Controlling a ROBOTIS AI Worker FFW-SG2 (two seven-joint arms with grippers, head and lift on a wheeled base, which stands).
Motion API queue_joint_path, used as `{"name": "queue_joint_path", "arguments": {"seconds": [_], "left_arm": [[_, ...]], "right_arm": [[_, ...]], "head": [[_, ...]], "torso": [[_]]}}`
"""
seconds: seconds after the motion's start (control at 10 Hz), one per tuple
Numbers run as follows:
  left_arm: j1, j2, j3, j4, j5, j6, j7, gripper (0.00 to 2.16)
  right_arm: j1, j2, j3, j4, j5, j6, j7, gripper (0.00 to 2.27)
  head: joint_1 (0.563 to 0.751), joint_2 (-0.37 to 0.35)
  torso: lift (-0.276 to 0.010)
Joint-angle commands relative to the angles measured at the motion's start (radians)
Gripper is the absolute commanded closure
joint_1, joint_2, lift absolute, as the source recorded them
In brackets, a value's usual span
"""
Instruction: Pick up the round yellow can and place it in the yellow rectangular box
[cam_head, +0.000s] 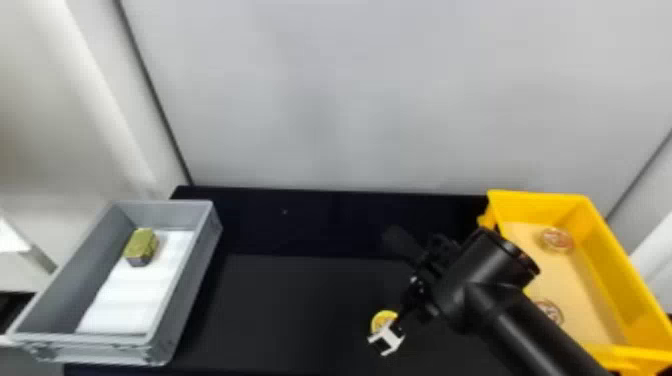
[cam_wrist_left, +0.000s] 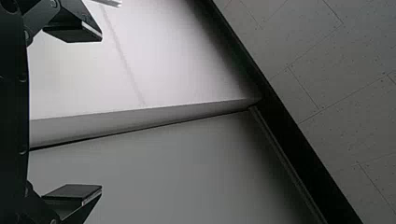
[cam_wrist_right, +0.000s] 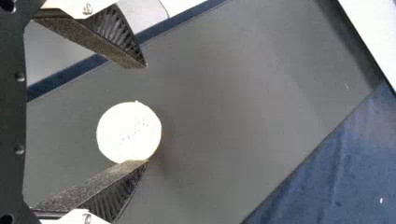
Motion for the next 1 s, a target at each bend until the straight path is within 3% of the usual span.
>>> {"name": "queue_joint_path", "arguments": {"seconds": [0.0,0.9], "left_arm": [[0.000,-0.003,-0.002,0.000,0.000,-0.002,0.000,0.13],[-0.009,-0.017,-0.010,0.004,0.000,-0.022,0.003,0.13]], "right_arm": [[-0.014,-0.008,0.000,0.022,0.004,-0.028,-0.001,0.03],[-0.007,0.000,0.014,0.104,-0.005,-0.111,-0.032,0.03]], "head": [[0.694,0.054],[0.694,0.054]], "torso": [[-0.003],[-0.003]]}}
